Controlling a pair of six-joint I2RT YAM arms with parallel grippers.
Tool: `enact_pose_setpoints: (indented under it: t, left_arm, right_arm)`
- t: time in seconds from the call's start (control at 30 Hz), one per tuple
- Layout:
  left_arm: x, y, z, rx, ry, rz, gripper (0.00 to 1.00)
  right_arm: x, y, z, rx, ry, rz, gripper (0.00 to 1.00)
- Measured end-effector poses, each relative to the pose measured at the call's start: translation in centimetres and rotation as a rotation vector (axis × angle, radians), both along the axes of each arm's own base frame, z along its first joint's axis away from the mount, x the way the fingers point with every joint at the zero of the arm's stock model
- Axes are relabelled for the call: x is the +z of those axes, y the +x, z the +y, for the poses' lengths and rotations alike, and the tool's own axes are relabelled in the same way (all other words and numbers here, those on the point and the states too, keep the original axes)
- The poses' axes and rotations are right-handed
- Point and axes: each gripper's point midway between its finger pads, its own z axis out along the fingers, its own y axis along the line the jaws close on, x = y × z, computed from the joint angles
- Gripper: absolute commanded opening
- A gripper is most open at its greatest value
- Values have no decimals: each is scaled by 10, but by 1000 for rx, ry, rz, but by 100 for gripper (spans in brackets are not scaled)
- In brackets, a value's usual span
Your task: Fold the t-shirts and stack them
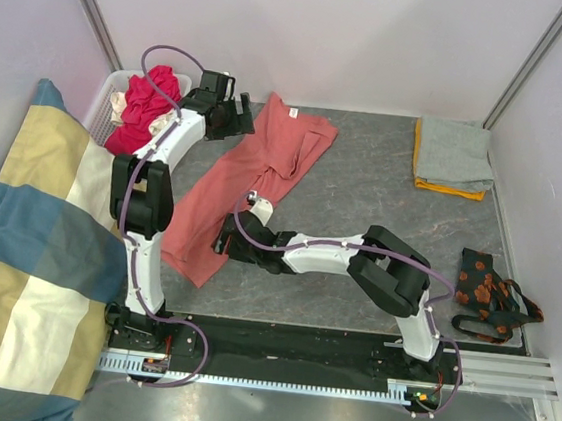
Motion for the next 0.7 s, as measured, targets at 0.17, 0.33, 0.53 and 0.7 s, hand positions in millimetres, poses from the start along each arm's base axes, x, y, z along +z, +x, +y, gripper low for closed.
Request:
enact_pose_setpoints:
  t: [0.17,0.33,0.53,0.7]
  left_arm:
    - [-3,-5,3,6,6,14,100]
    - [-14,-11,7,10,11,44,100]
    - [-24,-22,6,1,4,78,100]
    - [-21,-37,5,-9,-15,97,100]
  right_arm:
    - [-16,1,-3,-7,-37,8,0]
    - [-22,-1,-16,-27,-40,3,0]
    - [-22,-32,-95,-60,-136,19,0]
    - [-21,-60,-172,-87,-262,39,0]
